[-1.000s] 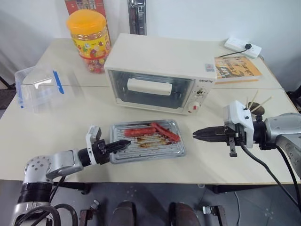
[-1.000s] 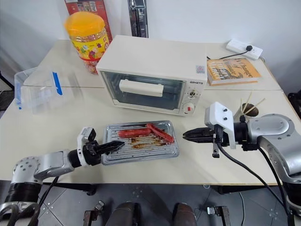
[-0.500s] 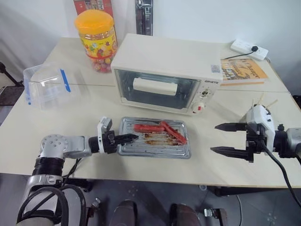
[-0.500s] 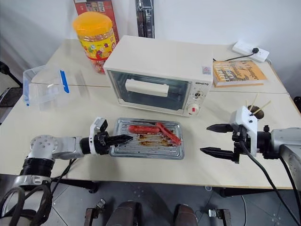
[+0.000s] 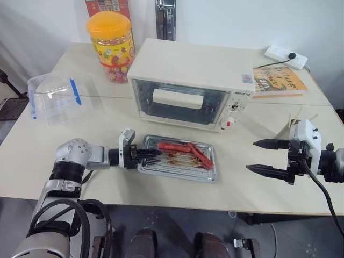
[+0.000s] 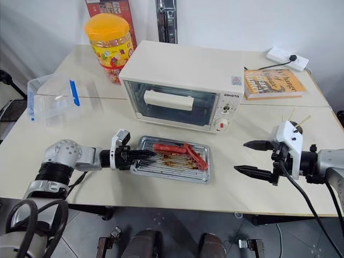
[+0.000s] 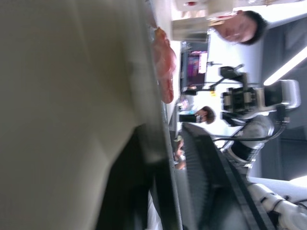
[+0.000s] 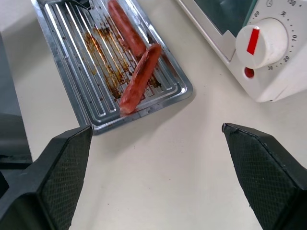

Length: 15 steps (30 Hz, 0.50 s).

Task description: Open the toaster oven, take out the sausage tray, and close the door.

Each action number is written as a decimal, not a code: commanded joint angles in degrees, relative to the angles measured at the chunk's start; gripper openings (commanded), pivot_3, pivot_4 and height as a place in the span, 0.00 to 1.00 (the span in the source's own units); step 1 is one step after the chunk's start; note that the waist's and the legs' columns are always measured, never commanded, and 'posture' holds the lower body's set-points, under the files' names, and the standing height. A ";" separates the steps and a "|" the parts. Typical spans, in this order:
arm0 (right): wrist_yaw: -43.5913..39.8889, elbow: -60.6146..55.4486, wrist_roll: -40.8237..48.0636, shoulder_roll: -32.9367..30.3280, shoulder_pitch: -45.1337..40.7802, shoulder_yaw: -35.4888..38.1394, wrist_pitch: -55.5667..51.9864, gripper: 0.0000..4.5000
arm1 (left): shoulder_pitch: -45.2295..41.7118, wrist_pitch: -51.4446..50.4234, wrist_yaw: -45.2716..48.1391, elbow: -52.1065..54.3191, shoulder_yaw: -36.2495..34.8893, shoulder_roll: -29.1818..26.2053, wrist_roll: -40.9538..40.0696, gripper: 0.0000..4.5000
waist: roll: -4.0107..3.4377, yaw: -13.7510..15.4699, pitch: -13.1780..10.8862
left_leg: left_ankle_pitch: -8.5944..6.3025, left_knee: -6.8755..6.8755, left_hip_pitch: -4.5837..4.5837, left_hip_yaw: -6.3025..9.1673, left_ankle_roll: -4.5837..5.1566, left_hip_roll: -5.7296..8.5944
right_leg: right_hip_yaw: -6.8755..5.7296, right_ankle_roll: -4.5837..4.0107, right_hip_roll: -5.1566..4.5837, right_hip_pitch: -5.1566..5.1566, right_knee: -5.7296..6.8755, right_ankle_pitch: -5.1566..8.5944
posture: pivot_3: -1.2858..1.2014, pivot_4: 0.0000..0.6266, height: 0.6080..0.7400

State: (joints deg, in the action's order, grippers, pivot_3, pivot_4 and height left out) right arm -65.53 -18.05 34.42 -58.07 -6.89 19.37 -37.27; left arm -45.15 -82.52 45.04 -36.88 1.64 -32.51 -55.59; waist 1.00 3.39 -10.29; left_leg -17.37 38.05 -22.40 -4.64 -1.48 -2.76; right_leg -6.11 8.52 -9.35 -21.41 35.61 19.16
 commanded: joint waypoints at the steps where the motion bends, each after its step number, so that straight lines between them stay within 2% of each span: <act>1: -0.06 -0.62 0.01 -0.76 -0.93 0.92 1.85 1.00 | -1.16 0.58 4.01 -1.41 1.42 -2.23 5.12 0.59 | 0.00 -0.40 0.00 | 0.00 0.00 0.00 0.00 0.00 0.00 | 0.00 0.00 0.00 -0.01 0.01 0.00 | 0.52 0.24 1.00; 7: -0.70 1.16 -1.12 -0.94 -2.99 -1.41 3.47 1.00 | -2.96 1.29 10.86 0.20 4.33 -8.47 11.01 0.99 | 0.02 -1.91 -0.01 | 0.02 -0.08 -0.01 -0.02 -0.03 -0.03 | 0.00 0.00 0.01 -0.08 0.04 0.00 | 0.52 0.24 1.00; 12: -2.39 2.73 -2.20 -1.24 -4.29 -3.66 4.90 1.00 | -4.69 7.47 18.12 0.94 9.27 -16.19 17.68 0.99 | 0.06 -2.76 -0.05 | 0.02 -0.17 0.01 -0.09 -0.04 -0.06 | 0.00 0.00 0.02 -0.15 0.05 0.00 | 0.52 0.24 1.00; 14: -2.92 3.48 -2.44 -0.96 -5.13 -4.60 5.32 1.00 | -4.00 18.50 20.09 1.89 7.32 -18.70 21.15 0.99 | 0.11 -2.84 -0.08 | 0.02 -0.18 0.00 -0.12 -0.04 -0.06 | 0.00 0.00 0.01 -0.18 0.04 0.00 | 0.52 0.24 1.00; 15: -3.25 3.96 -2.92 -0.84 -5.37 -5.21 5.91 1.00 | -2.16 27.63 21.17 2.90 3.54 -18.51 21.59 0.99 | 0.14 -2.83 -0.10 | 0.02 -0.18 -0.01 -0.12 -0.04 -0.07 | 0.00 0.00 0.01 -0.19 0.03 0.01 | 0.52 0.24 1.00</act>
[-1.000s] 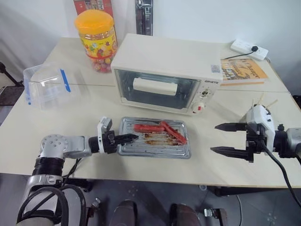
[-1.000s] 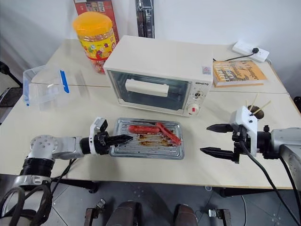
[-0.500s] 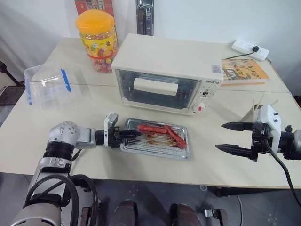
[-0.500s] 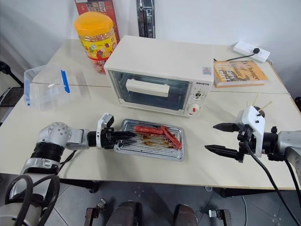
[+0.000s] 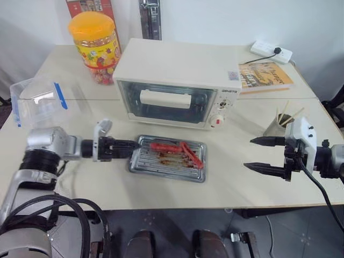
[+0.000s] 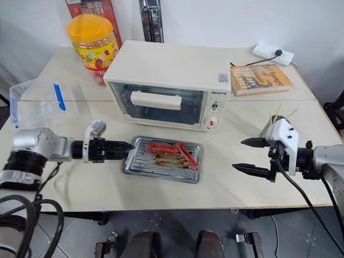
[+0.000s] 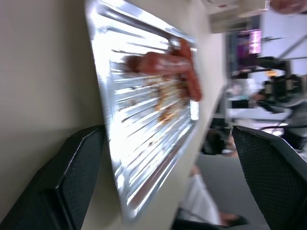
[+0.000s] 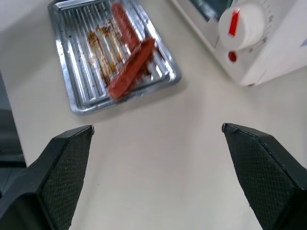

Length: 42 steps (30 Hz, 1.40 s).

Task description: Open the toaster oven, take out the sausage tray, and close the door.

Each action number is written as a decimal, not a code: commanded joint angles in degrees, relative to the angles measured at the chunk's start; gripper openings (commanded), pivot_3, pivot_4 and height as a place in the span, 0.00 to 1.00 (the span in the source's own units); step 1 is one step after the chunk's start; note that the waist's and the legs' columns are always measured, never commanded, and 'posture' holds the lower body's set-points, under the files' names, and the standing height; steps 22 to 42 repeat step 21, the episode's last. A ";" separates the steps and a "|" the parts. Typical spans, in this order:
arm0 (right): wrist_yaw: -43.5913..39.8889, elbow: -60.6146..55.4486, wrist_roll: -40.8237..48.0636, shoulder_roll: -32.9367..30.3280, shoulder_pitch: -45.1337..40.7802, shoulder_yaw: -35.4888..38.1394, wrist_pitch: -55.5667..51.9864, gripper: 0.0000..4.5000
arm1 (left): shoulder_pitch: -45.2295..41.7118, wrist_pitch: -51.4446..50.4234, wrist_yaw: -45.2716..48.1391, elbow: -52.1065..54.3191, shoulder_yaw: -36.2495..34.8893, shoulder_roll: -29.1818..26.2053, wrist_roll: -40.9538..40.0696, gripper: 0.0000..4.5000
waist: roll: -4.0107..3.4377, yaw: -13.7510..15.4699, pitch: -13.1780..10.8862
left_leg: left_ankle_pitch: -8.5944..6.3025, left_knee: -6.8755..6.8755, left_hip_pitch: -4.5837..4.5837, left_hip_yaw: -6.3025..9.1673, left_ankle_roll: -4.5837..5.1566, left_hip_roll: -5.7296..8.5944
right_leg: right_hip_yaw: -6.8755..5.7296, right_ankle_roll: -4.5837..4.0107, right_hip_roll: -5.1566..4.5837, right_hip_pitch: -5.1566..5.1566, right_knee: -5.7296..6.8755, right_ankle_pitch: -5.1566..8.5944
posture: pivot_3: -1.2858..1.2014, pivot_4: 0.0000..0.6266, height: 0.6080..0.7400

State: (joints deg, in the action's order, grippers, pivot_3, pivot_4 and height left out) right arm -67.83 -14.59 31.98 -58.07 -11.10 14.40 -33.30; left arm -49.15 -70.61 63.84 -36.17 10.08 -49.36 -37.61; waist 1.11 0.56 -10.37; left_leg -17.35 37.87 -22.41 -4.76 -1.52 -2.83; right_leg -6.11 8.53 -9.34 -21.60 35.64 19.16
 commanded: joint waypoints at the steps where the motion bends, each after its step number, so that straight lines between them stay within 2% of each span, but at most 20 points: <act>1: -1.21 0.90 -0.99 -0.74 -1.16 -0.75 2.63 1.00 | 3.94 24.79 3.62 2.96 -9.92 -0.42 2.68 0.99 | 0.02 -0.01 -0.03 | 0.00 0.01 0.00 0.00 0.00 -0.01 | 0.00 0.00 0.00 0.00 0.00 0.00 | 0.52 0.24 1.00; 3: -1.86 1.68 -1.76 -0.56 -1.27 -1.77 4.00 1.00 | 7.22 41.68 7.43 3.27 -19.12 3.35 0.27 0.99 | 0.04 0.11 -0.09 | -0.01 0.03 -0.04 -0.08 0.01 -0.03 | 0.00 0.00 -0.04 -0.03 -0.02 0.00 | 0.52 0.24 1.00; 4: -2.05 2.03 -2.09 -0.50 -1.42 -2.29 4.36 1.00 | 8.43 48.66 8.71 2.95 -20.04 4.18 1.94 0.99 | 0.06 0.27 -0.09 | -0.03 0.06 -0.06 -0.09 0.02 -0.03 | -0.01 0.00 -0.04 -0.03 -0.06 0.00 | 0.52 0.24 1.00; 7: -2.82 2.86 -4.72 -0.91 -0.54 -4.47 7.18 1.00 | 12.94 58.67 10.05 3.42 -18.19 3.62 8.80 0.99 | 0.14 0.66 -0.14 | -0.08 0.13 -0.10 -0.13 0.08 -0.03 | -0.05 0.03 -0.04 -0.03 -0.08 -0.02 | 0.52 0.24 1.00; 10: -2.90 3.54 -5.93 -0.58 -0.04 -5.47 8.61 1.00 | 17.94 68.94 16.20 2.80 -17.12 2.11 12.81 0.99 | 0.16 0.72 -0.16 | -0.12 0.12 -0.08 -0.24 0.14 -0.03 | -0.05 0.05 -0.05 -0.04 -0.08 -0.03 | 0.52 0.24 1.00; 16: -1.98 4.36 -7.59 0.24 0.80 -5.91 10.50 1.00 | 20.21 78.79 24.41 -3.85 -15.51 -1.47 18.18 0.99 | 0.16 0.76 -0.18 | -0.17 0.14 -0.08 -0.34 0.17 -0.07 | -0.04 0.05 -0.05 -0.14 -0.03 -0.03 | 0.52 0.24 1.00; 21: 0.44 4.49 -9.55 1.28 2.34 -6.06 11.85 1.00 | 19.03 80.20 25.21 -7.28 -15.19 -2.43 20.25 0.99 | 0.15 0.79 -0.18 | -0.22 0.14 -0.08 -0.39 0.23 -0.07 | -0.04 0.05 -0.08 -0.15 -0.02 -0.03 | 0.52 0.24 1.00; 42: 0.44 4.49 -9.55 1.28 2.34 -6.06 11.85 1.00 | 19.03 80.20 25.21 -7.28 -15.19 -2.43 20.25 0.99 | 0.15 0.79 -0.18 | -0.22 0.14 -0.08 -0.39 0.23 -0.07 | -0.04 0.05 -0.08 -0.15 -0.02 -0.03 | 0.52 0.24 1.00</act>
